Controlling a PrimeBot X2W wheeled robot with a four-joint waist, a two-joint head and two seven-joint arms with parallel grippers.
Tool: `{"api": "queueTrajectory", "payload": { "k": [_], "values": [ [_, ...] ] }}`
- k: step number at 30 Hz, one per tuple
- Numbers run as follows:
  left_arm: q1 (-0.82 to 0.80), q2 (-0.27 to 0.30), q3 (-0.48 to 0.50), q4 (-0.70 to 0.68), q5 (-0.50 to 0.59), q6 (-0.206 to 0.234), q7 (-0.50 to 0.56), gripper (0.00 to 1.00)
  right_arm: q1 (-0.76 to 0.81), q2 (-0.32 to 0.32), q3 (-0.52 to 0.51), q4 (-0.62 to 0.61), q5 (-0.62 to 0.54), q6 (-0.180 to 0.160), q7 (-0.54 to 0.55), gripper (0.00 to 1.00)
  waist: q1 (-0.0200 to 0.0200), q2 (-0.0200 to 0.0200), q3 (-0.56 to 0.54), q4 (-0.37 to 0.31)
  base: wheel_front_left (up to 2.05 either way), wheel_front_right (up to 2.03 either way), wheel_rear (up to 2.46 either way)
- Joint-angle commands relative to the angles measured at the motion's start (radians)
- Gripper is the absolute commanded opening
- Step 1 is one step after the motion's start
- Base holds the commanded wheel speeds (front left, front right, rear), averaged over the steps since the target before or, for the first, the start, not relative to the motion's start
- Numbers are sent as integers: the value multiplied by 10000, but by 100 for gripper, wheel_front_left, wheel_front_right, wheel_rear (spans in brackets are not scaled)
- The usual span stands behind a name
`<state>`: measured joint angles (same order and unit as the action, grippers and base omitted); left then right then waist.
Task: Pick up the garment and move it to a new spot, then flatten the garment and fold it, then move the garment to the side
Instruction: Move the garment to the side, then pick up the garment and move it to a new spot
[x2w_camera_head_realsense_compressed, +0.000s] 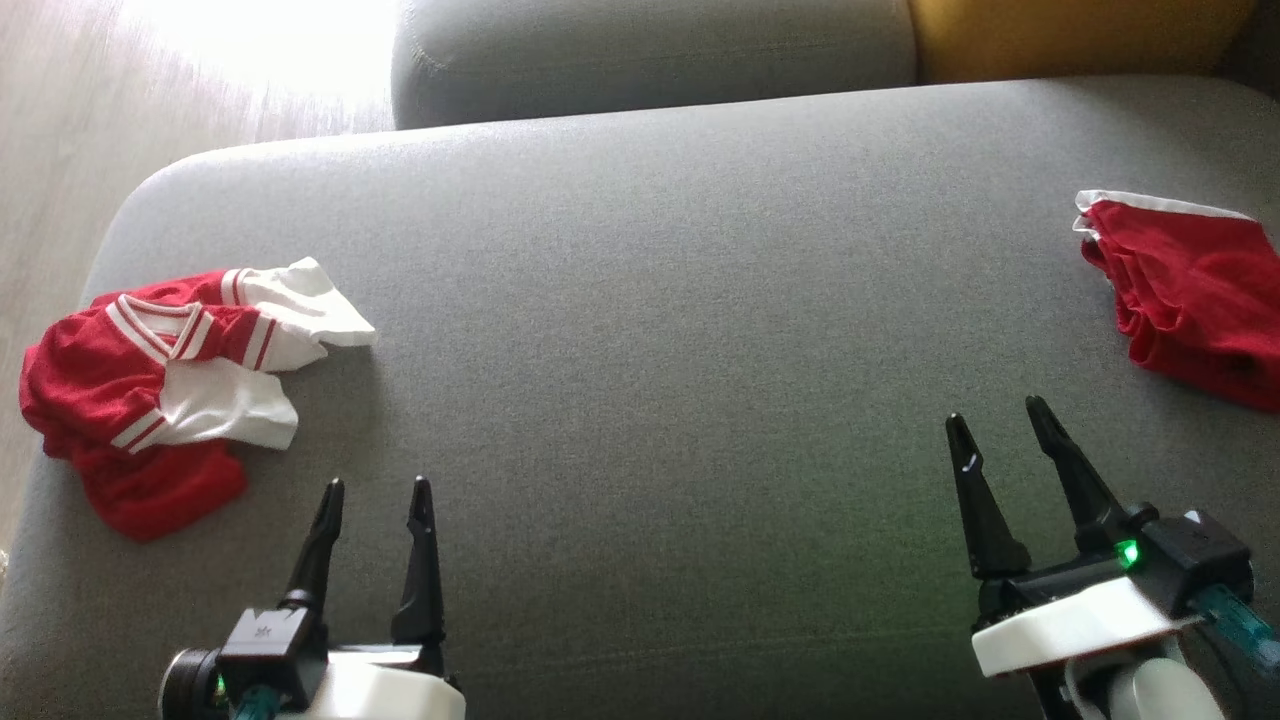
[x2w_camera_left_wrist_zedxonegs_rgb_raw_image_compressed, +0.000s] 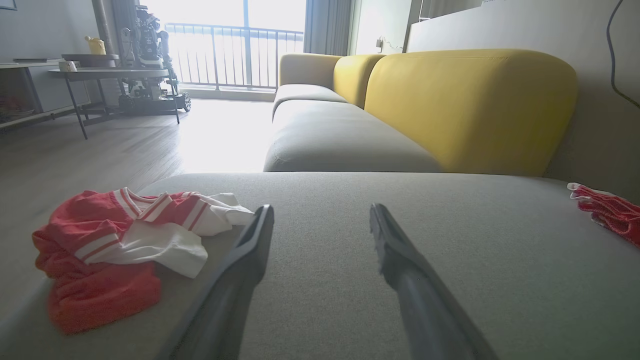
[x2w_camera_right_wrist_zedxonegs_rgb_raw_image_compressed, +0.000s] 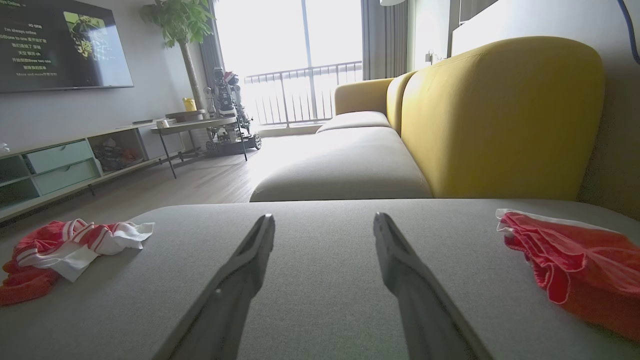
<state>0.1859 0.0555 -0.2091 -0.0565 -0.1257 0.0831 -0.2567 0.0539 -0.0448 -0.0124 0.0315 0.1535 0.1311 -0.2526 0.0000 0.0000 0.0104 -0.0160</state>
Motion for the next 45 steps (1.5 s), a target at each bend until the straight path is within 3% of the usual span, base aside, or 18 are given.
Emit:
{"api": "queueTrajectory", "payload": {
  "k": [1, 20, 37, 45],
  "values": [
    [-160, -52, 416, -309, 62, -22, -51, 100, -120, -55, 266, -330, -31, -4, -91, 100, 0, 0, -8, 0, 0, 0, 0],
    [-223, -53, 370, -251, 100, -46, -51, 100, -29, -55, 108, -215, -64, -4, -91, 100, 0, 0, -19, 263, 0, 0, 0],
    [-245, -53, 306, -408, -30, 153, -51, 100, 120, -55, 576, -189, -235, -4, -91, 100, 0, 0, 68, 2496, 0, 0, 0],
    [-190, -53, 324, -488, 15, 227, -51, 100, 131, -55, 695, -159, -266, -4, -91, 100, 0, 0, 64, 3141, 0, 0, 0]
  ]
}}
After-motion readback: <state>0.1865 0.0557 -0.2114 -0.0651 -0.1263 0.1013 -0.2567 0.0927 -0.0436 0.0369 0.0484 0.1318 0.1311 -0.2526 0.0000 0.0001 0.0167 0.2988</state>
